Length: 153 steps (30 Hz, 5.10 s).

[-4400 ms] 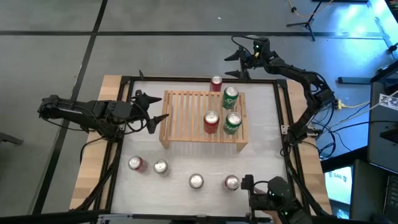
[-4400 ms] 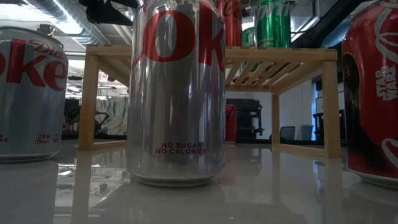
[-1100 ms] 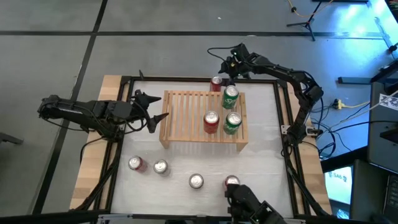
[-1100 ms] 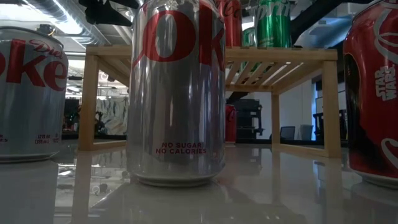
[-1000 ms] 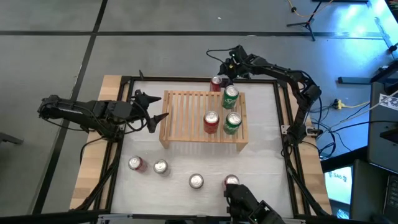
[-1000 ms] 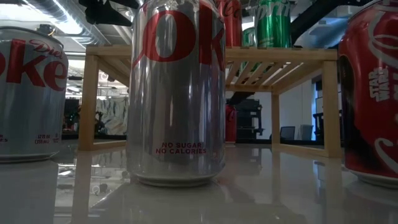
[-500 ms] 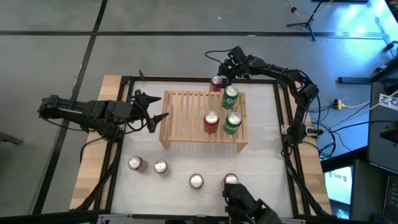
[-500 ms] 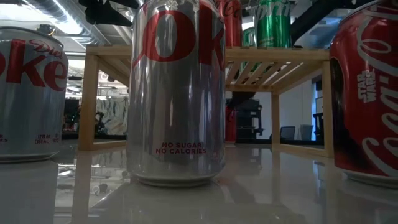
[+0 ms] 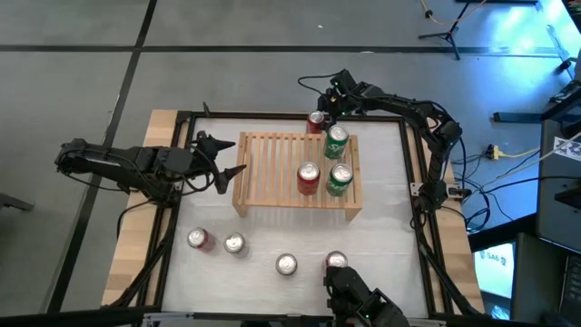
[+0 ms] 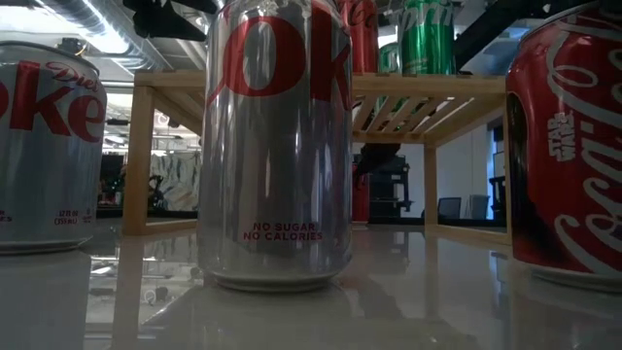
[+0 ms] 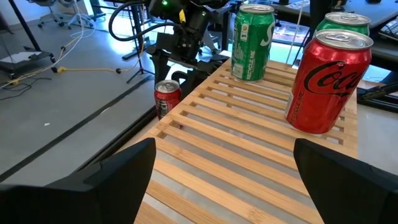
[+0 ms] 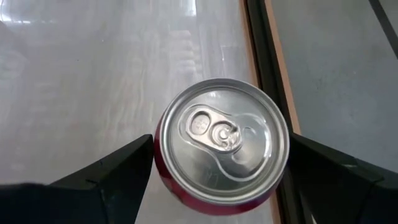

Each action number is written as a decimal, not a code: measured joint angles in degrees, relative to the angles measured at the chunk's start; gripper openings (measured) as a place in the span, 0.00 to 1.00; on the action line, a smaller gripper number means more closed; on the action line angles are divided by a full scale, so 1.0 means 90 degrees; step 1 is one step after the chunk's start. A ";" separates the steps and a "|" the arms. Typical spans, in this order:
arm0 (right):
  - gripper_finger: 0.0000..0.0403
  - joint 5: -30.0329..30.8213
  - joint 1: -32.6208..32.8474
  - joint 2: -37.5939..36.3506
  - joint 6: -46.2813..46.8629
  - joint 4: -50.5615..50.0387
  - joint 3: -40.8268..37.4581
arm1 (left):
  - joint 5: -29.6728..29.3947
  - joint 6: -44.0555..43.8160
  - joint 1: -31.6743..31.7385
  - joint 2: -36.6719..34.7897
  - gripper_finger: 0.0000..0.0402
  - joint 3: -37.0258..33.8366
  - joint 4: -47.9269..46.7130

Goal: Place canned beverage on shelf
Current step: Put the red black soda can on the shelf

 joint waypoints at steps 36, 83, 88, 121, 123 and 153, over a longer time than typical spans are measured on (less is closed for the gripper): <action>0.80 0.0011 0.0032 0.0058 -0.0124 0.0087 0.0000 | -0.0002 0.0007 0.0000 0.0000 0.93 0.0002 0.0000; 0.72 0.0784 0.0019 -0.1453 0.0601 0.0052 0.0132 | -0.1143 0.0027 0.0080 0.0000 0.93 0.0002 0.0004; 0.72 0.0867 0.0027 -0.1464 0.0839 -0.0302 0.0731 | -0.1141 0.0027 0.0284 0.0000 0.93 0.0001 0.0005; 0.72 0.2101 0.1526 -0.1460 0.4149 -0.2266 0.3294 | -0.0796 0.0058 0.1878 0.0841 0.93 0.0000 0.1136; 0.72 0.2325 0.1695 -0.1460 0.4380 -0.2368 0.3364 | -0.0700 0.0059 0.1957 0.1031 0.93 0.0000 0.1210; 0.72 0.4323 0.3446 -0.1460 0.7176 -0.3581 0.3470 | -0.0561 0.0063 0.2127 0.2103 0.93 0.0000 0.1724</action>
